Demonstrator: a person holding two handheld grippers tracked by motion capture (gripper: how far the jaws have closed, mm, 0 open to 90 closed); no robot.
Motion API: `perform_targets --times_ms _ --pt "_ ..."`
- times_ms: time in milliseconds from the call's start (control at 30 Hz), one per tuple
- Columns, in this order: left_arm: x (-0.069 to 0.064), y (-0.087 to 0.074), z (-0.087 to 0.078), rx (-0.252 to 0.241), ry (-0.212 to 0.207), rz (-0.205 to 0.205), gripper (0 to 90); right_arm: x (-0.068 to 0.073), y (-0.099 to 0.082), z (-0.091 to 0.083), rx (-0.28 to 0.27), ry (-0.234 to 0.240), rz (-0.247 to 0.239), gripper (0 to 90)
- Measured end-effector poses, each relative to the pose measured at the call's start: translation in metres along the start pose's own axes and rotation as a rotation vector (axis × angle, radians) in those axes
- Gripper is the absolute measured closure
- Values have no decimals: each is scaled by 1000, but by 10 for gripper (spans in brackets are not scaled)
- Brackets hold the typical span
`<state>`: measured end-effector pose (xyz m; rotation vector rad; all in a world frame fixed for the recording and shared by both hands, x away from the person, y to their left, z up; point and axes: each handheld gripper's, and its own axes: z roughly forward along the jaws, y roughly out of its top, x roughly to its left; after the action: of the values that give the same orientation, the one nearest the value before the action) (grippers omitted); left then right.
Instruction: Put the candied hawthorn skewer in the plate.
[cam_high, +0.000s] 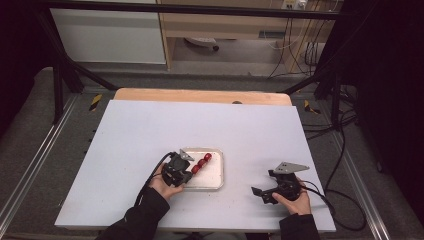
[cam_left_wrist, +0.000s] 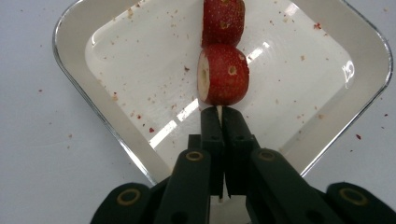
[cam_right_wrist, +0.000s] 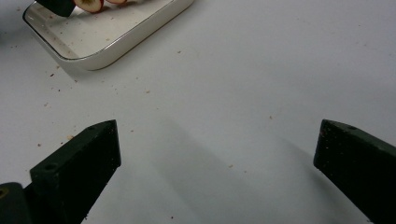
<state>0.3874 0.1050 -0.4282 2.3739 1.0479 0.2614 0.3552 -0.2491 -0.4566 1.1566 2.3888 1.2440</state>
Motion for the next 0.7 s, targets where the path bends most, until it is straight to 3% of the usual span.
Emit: perform_targets --times_ms 200,300,500,700 --pt "0 -1 0 -3 -4 4 870 0 0 0 4 -2 -3 10" --pt "2 -3 -2 -21 -8 12 818 0 0 1 4 -4 -6 9" --pt "10 -11 -17 -101 -47 44 619 0 0 0 5 -7 -6 9" --pt "26 -22 -38 -183 -79 75 399 0 0 0 3 -10 -1 6"
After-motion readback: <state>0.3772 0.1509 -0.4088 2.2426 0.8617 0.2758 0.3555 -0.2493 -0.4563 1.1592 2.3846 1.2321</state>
